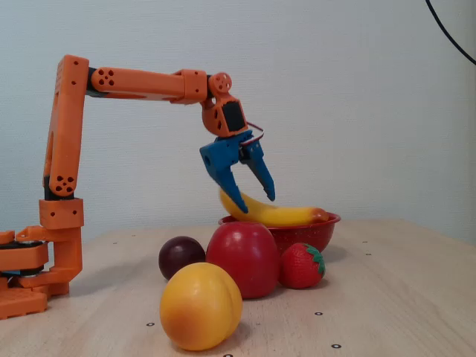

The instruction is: Put the banana in the red bowl.

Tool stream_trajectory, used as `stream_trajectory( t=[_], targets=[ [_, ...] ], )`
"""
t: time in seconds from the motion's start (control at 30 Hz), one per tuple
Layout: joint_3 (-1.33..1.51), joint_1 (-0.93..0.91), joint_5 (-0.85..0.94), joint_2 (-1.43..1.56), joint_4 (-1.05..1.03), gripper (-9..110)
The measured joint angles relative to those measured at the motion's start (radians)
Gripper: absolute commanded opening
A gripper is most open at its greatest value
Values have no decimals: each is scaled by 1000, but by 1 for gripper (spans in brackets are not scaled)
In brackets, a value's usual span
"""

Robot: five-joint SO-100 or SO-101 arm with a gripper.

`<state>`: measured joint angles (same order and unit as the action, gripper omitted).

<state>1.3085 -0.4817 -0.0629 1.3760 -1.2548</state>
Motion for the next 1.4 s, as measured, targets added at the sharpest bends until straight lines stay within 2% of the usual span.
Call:
stream_trajectory(
  t=[0.13, 0.43, 0.97, 1.4],
  targets=[
    [-2, 83, 0, 91, -20, 1],
    [32, 230, 0, 288, -46, 0],
    [790, 511, -18, 931, 179, 0],
    [1341, 523, -54, 1451, 284, 0]
  ],
)
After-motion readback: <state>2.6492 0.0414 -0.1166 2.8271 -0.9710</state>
